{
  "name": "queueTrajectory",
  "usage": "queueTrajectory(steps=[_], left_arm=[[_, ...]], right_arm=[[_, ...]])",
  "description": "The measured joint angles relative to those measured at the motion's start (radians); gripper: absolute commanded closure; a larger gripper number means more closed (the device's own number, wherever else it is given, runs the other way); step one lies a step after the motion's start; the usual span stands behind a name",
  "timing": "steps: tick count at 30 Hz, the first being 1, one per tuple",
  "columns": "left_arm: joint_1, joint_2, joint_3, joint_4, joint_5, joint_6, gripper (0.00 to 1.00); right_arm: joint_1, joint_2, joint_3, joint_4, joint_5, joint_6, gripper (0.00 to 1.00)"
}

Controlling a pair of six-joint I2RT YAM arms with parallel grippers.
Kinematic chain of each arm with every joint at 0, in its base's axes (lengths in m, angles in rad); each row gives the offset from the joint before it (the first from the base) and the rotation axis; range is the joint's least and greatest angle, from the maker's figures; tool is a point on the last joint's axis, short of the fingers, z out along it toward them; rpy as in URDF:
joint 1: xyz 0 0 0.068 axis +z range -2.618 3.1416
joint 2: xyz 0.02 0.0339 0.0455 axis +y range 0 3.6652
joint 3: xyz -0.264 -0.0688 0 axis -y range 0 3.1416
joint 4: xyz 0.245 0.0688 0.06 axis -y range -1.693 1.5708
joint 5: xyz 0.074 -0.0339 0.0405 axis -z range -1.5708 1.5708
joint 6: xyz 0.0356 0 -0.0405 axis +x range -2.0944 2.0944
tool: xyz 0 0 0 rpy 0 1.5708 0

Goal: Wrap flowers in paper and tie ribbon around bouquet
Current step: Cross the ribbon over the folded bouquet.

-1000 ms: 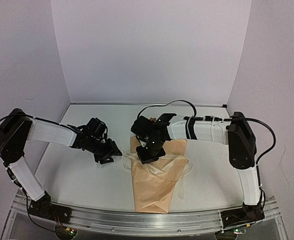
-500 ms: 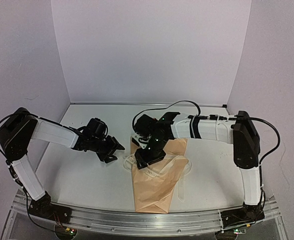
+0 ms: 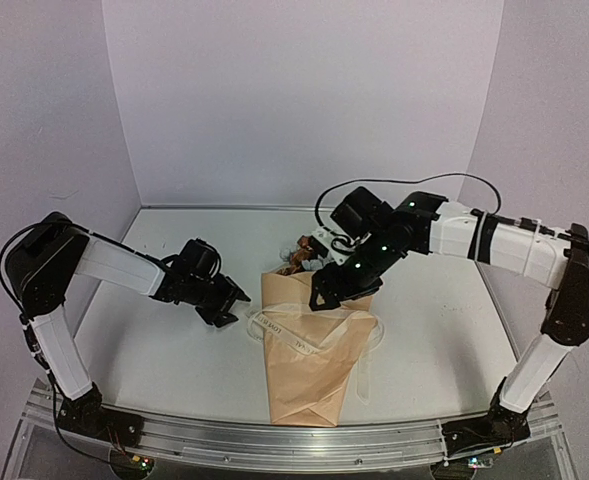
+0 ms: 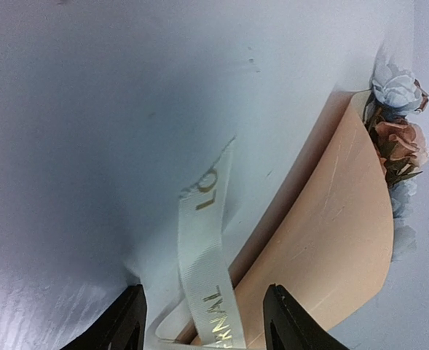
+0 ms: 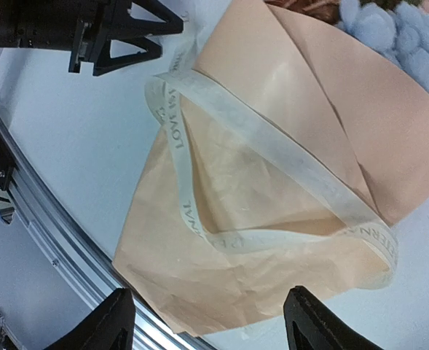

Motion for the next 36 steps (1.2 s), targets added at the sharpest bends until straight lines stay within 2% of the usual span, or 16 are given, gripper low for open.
queueTrajectory(steps=[4, 10, 20, 29, 36], left_arm=[[-0.011, 0.046, 0.051, 0.004, 0.0, -0.021, 0.48], [-0.041, 0.059, 0.056, 0.009, -0.009, -0.071, 0.59], [-0.054, 0.104, 0.076, 0.032, -0.011, -0.102, 0.98], [-0.054, 0.107, 0.076, 0.033, -0.057, -0.029, 1.0], [-0.045, 0.066, 0.076, -0.032, -0.138, 0.065, 1.0]], right_arm=[[-0.037, -0.078, -0.086, -0.009, 0.019, 0.0, 0.28], [-0.078, -0.15, -0.208, -0.004, 0.044, 0.008, 0.28], [-0.135, -0.225, -0.339, 0.016, 0.075, 0.049, 0.28], [-0.158, -0.231, -0.412, 0.042, 0.083, 0.086, 0.28], [-0.195, -0.23, -0.471, 0.11, 0.083, 0.088, 0.28]])
